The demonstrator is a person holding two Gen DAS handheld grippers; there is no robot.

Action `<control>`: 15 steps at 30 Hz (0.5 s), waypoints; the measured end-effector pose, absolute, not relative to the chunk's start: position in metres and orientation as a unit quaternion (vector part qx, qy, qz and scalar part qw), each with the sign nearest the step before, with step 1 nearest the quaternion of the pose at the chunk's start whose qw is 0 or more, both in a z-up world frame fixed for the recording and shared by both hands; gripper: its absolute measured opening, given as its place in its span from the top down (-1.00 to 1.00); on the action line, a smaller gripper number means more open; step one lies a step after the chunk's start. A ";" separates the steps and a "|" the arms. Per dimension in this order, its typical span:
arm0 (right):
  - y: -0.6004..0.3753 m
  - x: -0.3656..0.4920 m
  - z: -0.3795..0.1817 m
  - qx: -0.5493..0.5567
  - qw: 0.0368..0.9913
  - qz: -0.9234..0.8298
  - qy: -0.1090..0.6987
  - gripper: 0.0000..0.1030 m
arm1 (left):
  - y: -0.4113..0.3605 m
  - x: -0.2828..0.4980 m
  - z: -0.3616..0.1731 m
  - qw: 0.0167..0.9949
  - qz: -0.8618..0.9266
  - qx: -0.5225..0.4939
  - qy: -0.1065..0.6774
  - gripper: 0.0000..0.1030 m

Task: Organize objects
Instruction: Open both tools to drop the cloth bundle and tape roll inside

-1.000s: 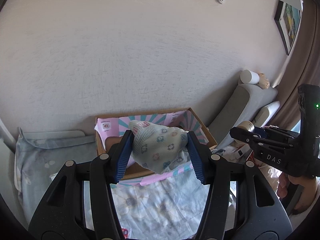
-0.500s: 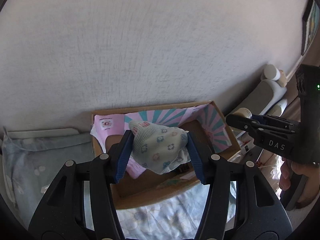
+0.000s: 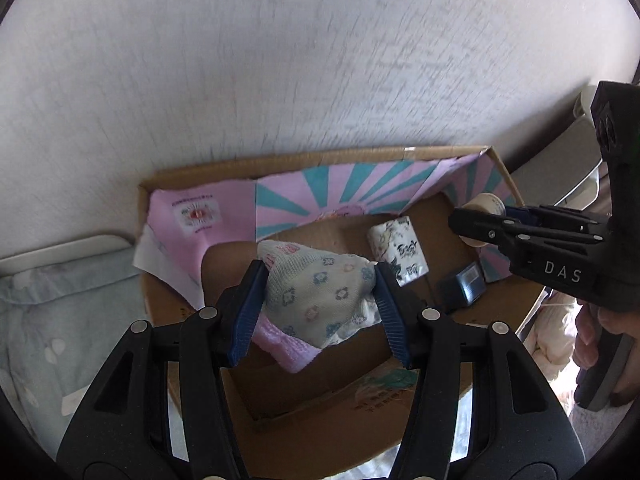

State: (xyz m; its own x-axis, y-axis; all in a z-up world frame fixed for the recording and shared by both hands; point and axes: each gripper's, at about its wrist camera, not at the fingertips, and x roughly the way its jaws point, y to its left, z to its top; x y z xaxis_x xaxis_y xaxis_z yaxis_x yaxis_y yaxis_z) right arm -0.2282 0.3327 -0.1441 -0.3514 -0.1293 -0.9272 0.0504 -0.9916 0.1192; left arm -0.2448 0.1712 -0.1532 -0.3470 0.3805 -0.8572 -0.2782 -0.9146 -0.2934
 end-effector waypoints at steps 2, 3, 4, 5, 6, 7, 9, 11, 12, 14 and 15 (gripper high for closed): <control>0.334 -0.229 -0.147 0.571 0.056 -0.819 -0.034 0.48 | 0.173 -0.246 -0.155 0.201 0.817 -0.538 -0.048 0.01; 0.334 -0.229 -0.148 0.572 0.056 -0.818 -0.033 0.48 | 0.174 -0.246 -0.156 0.201 0.817 -0.538 -0.046 0.01; 0.335 -0.229 -0.148 0.573 0.057 -0.817 -0.034 0.48 | 0.175 -0.246 -0.155 0.200 0.817 -0.539 -0.042 0.00; 0.337 -0.229 -0.147 0.574 0.058 -0.816 -0.035 0.48 | 0.176 -0.245 -0.154 0.199 0.816 -0.541 -0.037 -0.01; 0.337 -0.229 -0.148 0.576 0.060 -0.814 -0.036 0.47 | 0.179 -0.246 -0.154 0.195 0.817 -0.541 -0.032 -0.03; 0.338 -0.230 -0.148 0.579 0.059 -0.812 -0.038 0.47 | 0.180 -0.246 -0.153 0.188 0.819 -0.542 -0.027 -0.19; 0.341 -0.231 -0.151 0.587 0.051 -0.807 -0.044 0.20 | 0.180 -0.246 -0.152 0.174 0.820 -0.545 -0.020 -0.83; 0.347 -0.233 -0.155 0.594 0.047 -0.801 -0.054 -0.52 | 0.179 -0.245 -0.151 0.179 0.820 -0.543 -0.029 -1.00; 0.351 -0.233 -0.156 0.593 0.044 -0.802 -0.060 -0.79 | 0.179 -0.244 -0.152 0.181 0.820 -0.542 -0.034 -1.00; 0.356 -0.231 -0.158 0.595 0.037 -0.800 -0.068 -0.86 | 0.180 -0.243 -0.156 0.181 0.817 -0.547 -0.036 -1.00; 0.358 -0.231 -0.159 0.596 0.034 -0.799 -0.071 -0.86 | 0.181 -0.242 -0.157 0.181 0.816 -0.548 -0.035 -1.00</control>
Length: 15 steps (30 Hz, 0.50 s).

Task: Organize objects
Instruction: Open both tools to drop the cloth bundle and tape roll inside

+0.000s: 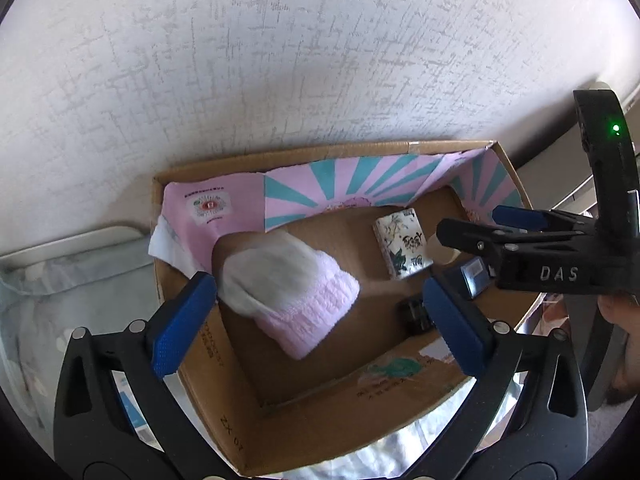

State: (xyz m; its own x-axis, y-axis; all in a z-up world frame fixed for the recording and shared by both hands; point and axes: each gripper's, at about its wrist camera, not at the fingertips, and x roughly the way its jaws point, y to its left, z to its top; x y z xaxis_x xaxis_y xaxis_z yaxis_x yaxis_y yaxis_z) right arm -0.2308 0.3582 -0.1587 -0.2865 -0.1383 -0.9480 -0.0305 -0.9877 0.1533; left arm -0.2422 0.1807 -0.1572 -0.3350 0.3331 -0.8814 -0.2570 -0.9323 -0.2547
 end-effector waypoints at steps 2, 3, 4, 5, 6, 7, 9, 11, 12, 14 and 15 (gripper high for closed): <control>0.363 -0.228 -0.160 0.597 0.031 -0.798 -0.076 -0.86 | 0.184 -0.240 -0.162 0.180 0.817 -0.547 -0.033 -1.00; 0.363 -0.227 -0.160 0.598 0.032 -0.797 -0.076 -0.86 | 0.186 -0.239 -0.164 0.180 0.817 -0.547 -0.033 -1.00; 0.363 -0.226 -0.159 0.597 0.033 -0.798 -0.076 -0.86 | 0.188 -0.239 -0.165 0.179 0.817 -0.547 -0.034 -1.00; 0.363 -0.224 -0.159 0.597 0.033 -0.798 -0.075 -0.86 | 0.189 -0.238 -0.166 0.180 0.817 -0.547 -0.036 -1.00; 0.364 -0.222 -0.157 0.595 0.033 -0.800 -0.074 -0.86 | 0.191 -0.236 -0.167 0.180 0.817 -0.546 -0.037 -1.00; 0.365 -0.220 -0.156 0.593 0.033 -0.801 -0.075 -0.86 | 0.191 -0.235 -0.166 0.180 0.818 -0.545 -0.037 -1.00; 0.364 -0.219 -0.153 0.590 0.033 -0.803 -0.075 -0.86 | 0.187 -0.231 -0.161 0.180 0.819 -0.543 -0.037 -1.00; 0.363 -0.213 -0.148 0.587 0.031 -0.806 -0.072 -0.86 | 0.186 -0.227 -0.157 0.183 0.821 -0.540 -0.040 -1.00; 0.364 -0.212 -0.146 0.586 0.031 -0.807 -0.072 -0.86 | 0.181 -0.224 -0.150 0.184 0.822 -0.538 -0.041 -1.00; 0.366 -0.207 -0.141 0.583 0.030 -0.809 -0.072 -0.86 | 0.178 -0.220 -0.143 0.184 0.825 -0.532 -0.040 -1.00; 0.367 -0.205 -0.139 0.581 0.030 -0.810 -0.072 -0.86 | 0.175 -0.217 -0.136 0.186 0.827 -0.529 -0.041 -1.00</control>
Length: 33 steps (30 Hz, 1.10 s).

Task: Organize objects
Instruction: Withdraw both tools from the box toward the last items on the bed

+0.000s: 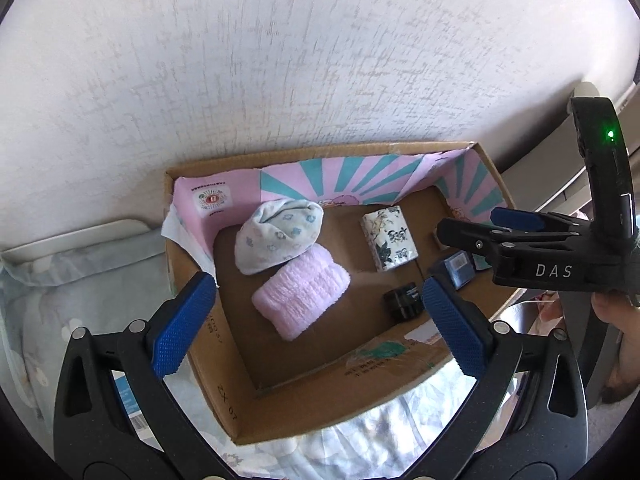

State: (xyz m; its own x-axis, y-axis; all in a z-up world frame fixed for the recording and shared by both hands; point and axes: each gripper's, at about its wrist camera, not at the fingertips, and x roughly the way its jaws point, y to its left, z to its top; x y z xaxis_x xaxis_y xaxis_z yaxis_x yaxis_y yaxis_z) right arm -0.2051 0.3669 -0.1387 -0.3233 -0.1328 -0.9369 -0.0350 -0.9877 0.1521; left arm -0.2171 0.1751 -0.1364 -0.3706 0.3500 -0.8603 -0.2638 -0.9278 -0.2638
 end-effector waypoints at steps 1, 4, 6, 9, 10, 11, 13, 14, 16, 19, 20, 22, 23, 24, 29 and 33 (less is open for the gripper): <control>0.368 -0.201 -0.134 0.577 0.029 -0.813 -0.074 -0.86 | 0.175 -0.215 -0.133 0.186 0.829 -0.526 -0.041 -1.00; 0.357 -0.203 -0.118 0.565 0.032 -0.820 -0.080 -0.86 | 0.169 -0.207 -0.118 0.184 0.837 -0.513 -0.040 -1.00; 0.351 -0.200 -0.110 0.556 0.037 -0.826 -0.078 -0.86 | 0.167 -0.201 -0.108 0.180 0.843 -0.505 -0.037 -1.00; 0.346 -0.188 -0.095 0.541 0.044 -0.837 -0.073 -0.86 | 0.158 -0.188 -0.091 0.174 0.853 -0.491 -0.037 -1.00; 0.345 -0.184 -0.089 0.536 0.047 -0.840 -0.072 -0.86 | 0.155 -0.184 -0.087 0.173 0.856 -0.486 -0.039 -1.00; 0.343 -0.179 -0.083 0.529 0.053 -0.844 -0.071 -0.86 | 0.152 -0.180 -0.082 0.171 0.859 -0.480 -0.042 -1.00; 0.338 -0.169 -0.073 0.516 0.057 -0.852 -0.064 -0.86 | 0.146 -0.170 -0.071 0.169 0.866 -0.469 -0.046 -1.00; 0.336 -0.164 -0.066 0.509 0.057 -0.857 -0.060 -0.86 | 0.144 -0.164 -0.065 0.166 0.869 -0.463 -0.048 -1.00; 0.335 -0.153 -0.055 0.496 0.059 -0.864 -0.058 -0.86 | 0.140 -0.153 -0.055 0.161 0.877 -0.451 -0.045 -1.00; 0.334 -0.135 -0.043 0.478 0.059 -0.875 -0.056 -0.87 | 0.137 -0.134 -0.042 0.152 0.889 -0.429 -0.041 -1.00; 0.331 -0.130 -0.043 0.474 0.058 -0.877 -0.055 -0.87 | 0.135 -0.127 -0.038 0.150 0.892 -0.424 -0.042 -1.00; 0.329 -0.117 -0.039 0.466 0.057 -0.881 -0.052 -0.96 | 0.132 -0.114 -0.032 0.146 0.896 -0.416 -0.047 -1.00; 0.327 -0.112 -0.040 0.464 0.057 -0.883 -0.052 -0.97 | 0.131 -0.108 -0.030 0.146 0.899 -0.411 -0.050 -1.00; 0.327 -0.107 -0.039 0.461 0.057 -0.884 -0.052 -0.97 | 0.130 -0.100 -0.028 0.144 0.901 -0.406 -0.053 -1.00; 0.325 -0.075 -0.041 0.449 0.054 -0.890 -0.054 -0.98 | 0.127 -0.066 -0.027 0.136 0.908 -0.393 -0.057 -1.00; 0.323 -0.054 -0.051 0.446 0.052 -0.892 -0.054 -0.98 | 0.122 -0.045 -0.030 0.133 0.908 -0.393 -0.061 -1.00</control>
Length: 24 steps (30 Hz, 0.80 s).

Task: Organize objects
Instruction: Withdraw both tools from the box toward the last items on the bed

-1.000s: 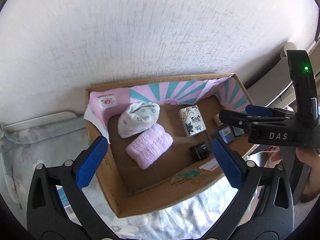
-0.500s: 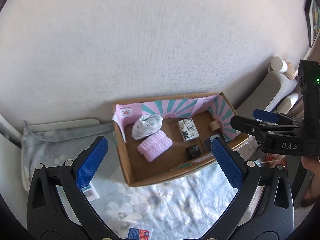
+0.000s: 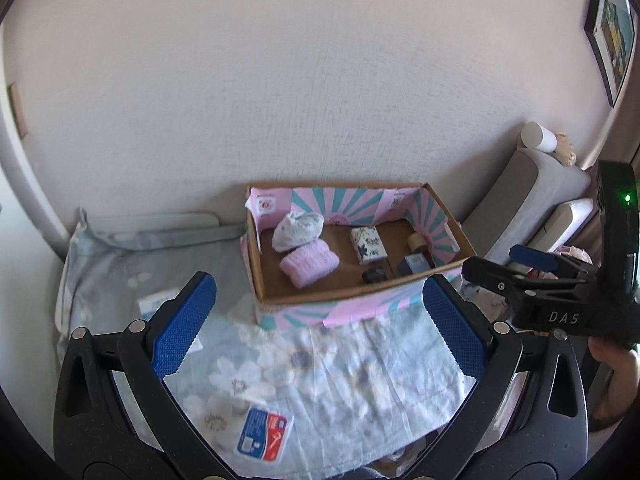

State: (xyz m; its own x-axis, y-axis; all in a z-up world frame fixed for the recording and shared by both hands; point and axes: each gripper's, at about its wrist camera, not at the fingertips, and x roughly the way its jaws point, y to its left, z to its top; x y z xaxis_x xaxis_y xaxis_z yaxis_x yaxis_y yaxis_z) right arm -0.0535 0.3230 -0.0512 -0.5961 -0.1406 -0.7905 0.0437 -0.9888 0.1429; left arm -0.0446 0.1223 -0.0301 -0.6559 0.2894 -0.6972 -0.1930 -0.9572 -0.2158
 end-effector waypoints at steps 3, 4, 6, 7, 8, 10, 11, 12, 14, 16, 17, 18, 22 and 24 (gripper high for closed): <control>0.323 -0.042 -0.058 0.447 0.050 -0.891 -0.059 -0.98 | 0.118 -0.033 -0.033 0.127 0.908 -0.395 -0.063 -1.00; 0.323 -0.038 -0.058 0.447 0.050 -0.891 -0.060 -0.98 | 0.117 -0.030 -0.033 0.126 0.908 -0.395 -0.064 -1.00; 0.322 -0.032 -0.059 0.445 0.049 -0.892 -0.060 -0.98 | 0.113 -0.023 -0.032 0.123 0.909 -0.392 -0.067 -1.00; 0.322 -0.030 -0.059 0.444 0.050 -0.893 -0.061 -0.98 | 0.112 -0.020 -0.031 0.122 0.910 -0.390 -0.068 -1.00; 0.323 -0.028 -0.059 0.442 0.054 -0.893 -0.065 -0.98 | 0.111 -0.018 -0.031 0.121 0.911 -0.389 -0.068 -1.00; 0.323 -0.025 -0.059 0.438 0.058 -0.894 -0.073 -0.98 | 0.108 -0.014 -0.031 0.117 0.912 -0.387 -0.069 -1.00; 0.323 -0.023 -0.058 0.434 0.061 -0.896 -0.076 -0.98 | 0.106 -0.012 -0.031 0.115 0.913 -0.386 -0.069 -1.00; 0.322 -0.022 -0.057 0.429 0.064 -0.898 -0.079 -0.98 | 0.103 -0.010 -0.030 0.112 0.913 -0.386 -0.070 -1.00; 0.319 -0.020 -0.053 0.420 0.071 -0.901 -0.083 -0.98 | 0.097 -0.005 -0.029 0.104 0.915 -0.383 -0.071 -1.00; 0.313 -0.019 -0.048 0.415 0.076 -0.903 -0.074 -0.98 | 0.090 -0.002 -0.027 0.095 0.917 -0.381 -0.072 -1.00; 0.310 -0.019 -0.047 0.412 0.078 -0.905 -0.069 -0.98 | 0.086 0.000 -0.025 0.091 0.918 -0.379 -0.073 -1.00; 0.307 -0.018 -0.044 0.406 0.082 -0.908 -0.063 -0.98 | 0.082 0.001 -0.024 0.087 0.919 -0.377 -0.072 -1.00; 0.293 -0.017 -0.034 0.404 0.101 -0.908 -0.051 -0.98 | 0.066 0.012 -0.018 0.065 0.927 -0.362 -0.065 -1.00; 0.284 -0.015 -0.030 0.396 0.115 -0.910 -0.042 -0.98 | 0.056 0.015 -0.017 0.055 0.928 -0.361 -0.069 -1.00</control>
